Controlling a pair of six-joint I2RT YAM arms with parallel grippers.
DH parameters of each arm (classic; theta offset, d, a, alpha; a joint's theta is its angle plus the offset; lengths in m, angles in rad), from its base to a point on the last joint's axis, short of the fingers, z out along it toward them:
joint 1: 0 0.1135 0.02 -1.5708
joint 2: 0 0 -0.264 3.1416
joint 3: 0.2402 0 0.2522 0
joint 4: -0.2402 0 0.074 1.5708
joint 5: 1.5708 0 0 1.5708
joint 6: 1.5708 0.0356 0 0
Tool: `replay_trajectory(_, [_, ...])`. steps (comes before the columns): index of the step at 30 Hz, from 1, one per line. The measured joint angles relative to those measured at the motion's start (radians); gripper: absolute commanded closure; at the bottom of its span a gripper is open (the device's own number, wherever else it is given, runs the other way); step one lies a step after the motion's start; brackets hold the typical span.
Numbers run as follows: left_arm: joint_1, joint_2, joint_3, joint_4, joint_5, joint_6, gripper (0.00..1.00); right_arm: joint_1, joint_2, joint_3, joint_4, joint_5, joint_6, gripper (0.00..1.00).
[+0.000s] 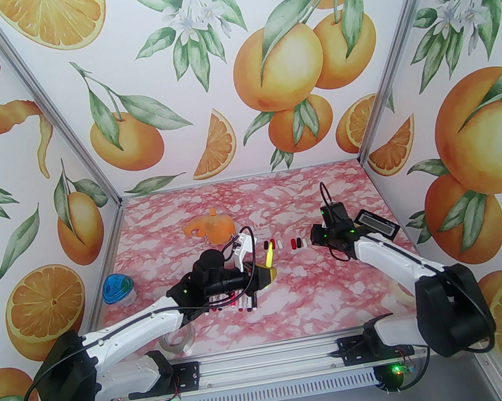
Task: Open the pen caps
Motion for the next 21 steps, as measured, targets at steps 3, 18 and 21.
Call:
replay_trajectory(3, [0.000,-0.005,0.000,-0.015,-0.001,0.002,0.94,0.000,0.055,0.000,0.033,-0.001,-0.007,0.87])
replay_trajectory(18, [0.000,-0.009,0.000,-0.030,-0.015,0.002,0.94,0.000,0.238,0.034,0.120,-0.004,-0.015,0.84])
replay_trajectory(21, [0.000,-0.004,0.000,-0.030,-0.015,0.002,0.94,0.000,0.259,0.050,0.124,-0.004,-0.015,0.84])
